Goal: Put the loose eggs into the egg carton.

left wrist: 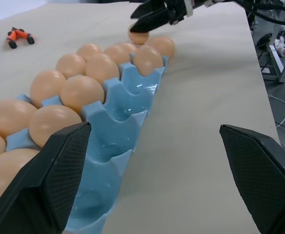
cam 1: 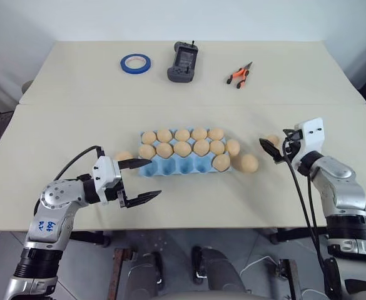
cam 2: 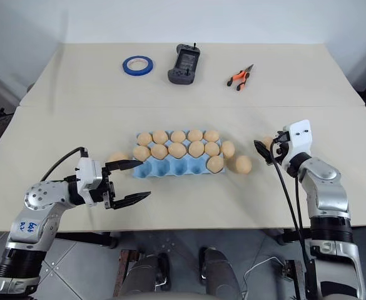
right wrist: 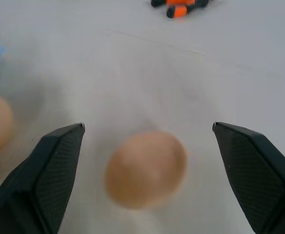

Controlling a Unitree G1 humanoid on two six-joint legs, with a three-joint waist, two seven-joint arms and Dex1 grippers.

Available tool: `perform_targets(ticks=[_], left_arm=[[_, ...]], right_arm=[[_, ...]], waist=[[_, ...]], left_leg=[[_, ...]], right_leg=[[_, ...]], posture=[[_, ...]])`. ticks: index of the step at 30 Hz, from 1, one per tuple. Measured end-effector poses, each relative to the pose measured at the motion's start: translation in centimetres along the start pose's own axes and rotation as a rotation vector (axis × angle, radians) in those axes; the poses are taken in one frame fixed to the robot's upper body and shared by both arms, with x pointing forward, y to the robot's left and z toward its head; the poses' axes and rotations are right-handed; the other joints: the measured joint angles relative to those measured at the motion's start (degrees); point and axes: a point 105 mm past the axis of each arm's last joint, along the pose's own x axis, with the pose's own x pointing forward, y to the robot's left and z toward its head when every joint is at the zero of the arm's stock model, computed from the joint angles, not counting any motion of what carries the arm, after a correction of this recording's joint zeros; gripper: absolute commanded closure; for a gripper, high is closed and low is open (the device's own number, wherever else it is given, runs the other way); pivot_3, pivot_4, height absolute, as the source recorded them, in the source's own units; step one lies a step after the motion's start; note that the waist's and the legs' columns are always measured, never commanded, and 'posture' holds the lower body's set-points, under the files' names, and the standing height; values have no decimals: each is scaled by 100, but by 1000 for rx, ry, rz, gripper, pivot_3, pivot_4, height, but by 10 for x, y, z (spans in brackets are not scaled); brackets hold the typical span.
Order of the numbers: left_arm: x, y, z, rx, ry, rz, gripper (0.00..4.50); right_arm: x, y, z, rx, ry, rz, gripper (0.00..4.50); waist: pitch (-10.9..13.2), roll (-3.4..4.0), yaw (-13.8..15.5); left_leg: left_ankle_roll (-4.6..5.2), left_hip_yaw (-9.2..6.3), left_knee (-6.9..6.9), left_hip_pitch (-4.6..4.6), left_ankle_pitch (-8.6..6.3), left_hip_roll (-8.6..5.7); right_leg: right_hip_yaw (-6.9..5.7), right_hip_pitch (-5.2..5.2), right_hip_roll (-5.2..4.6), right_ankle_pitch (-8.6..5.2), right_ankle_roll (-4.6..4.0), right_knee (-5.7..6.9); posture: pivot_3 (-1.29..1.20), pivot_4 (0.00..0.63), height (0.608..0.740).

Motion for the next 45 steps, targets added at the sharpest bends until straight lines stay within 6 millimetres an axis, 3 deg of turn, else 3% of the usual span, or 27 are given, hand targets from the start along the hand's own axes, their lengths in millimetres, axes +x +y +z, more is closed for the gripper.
perform_targets(ticks=[5,7,12,18,23,28,36,40,45], left_arm=[[1,-2,3,11,-5,4,0],[1,-2,3,14,-7,7,0],[0,1,4,23,-15,35,0],[-16,6,-2,20,-2,119,0],[-29,9,-12,-8,29,169,0],[-30,9,-13,-11,32,183,0],[-32,7,-16,-21,37,199,0],[-32,7,-16,-22,37,200,0],[-29,10,-12,-11,29,194,0]], right_arm=[[4,5,-14,26,30,25,2112],[4,6,-13,17,16,34,2482],[3,21,8,-48,-77,148,2579],[-7,86,54,-131,-206,491,2579],[-11,137,48,-213,-148,714,2579],[-9,163,43,-239,-121,767,2579],[-8,173,40,-250,-114,767,24],[-13,165,45,-239,-152,742,24],[-28,121,41,-223,-182,608,24]], waist=[[0,0,0],[0,0,-13],[0,0,-56],[0,0,-50],[0,0,-39],[0,0,-18],[0,0,-36],[0,0,-26],[0,0,60]], left_leg=[[2,2,1,-1,-2,-1],[2,3,2,0,-1,-1],[0,3,2,2,3,1],[-2,0,1,3,3,6],[-25,1,1,0,-17,2],[-27,0,1,-1,-21,1],[-29,0,-1,-3,-23,2],[-28,0,-1,-3,-23,2],[-27,0,-1,-4,-26,0]], right_leg=[[1,0,0,2,4,0],[1,1,0,3,6,1],[1,1,2,4,7,4],[0,1,4,3,6,7],[-1,-1,-5,3,5,1],[-2,-1,-9,2,2,-2],[-3,-5,-8,0,-1,-2],[-4,-4,-8,0,-1,-3],[-4,-3,-8,0,-1,-9]], posture=[[0,150,740],[0,150,740],[0,150,740],[0,150,740],[0,150,740],[0,150,740],[0,150,740],[0,150,740],[0,150,740]])
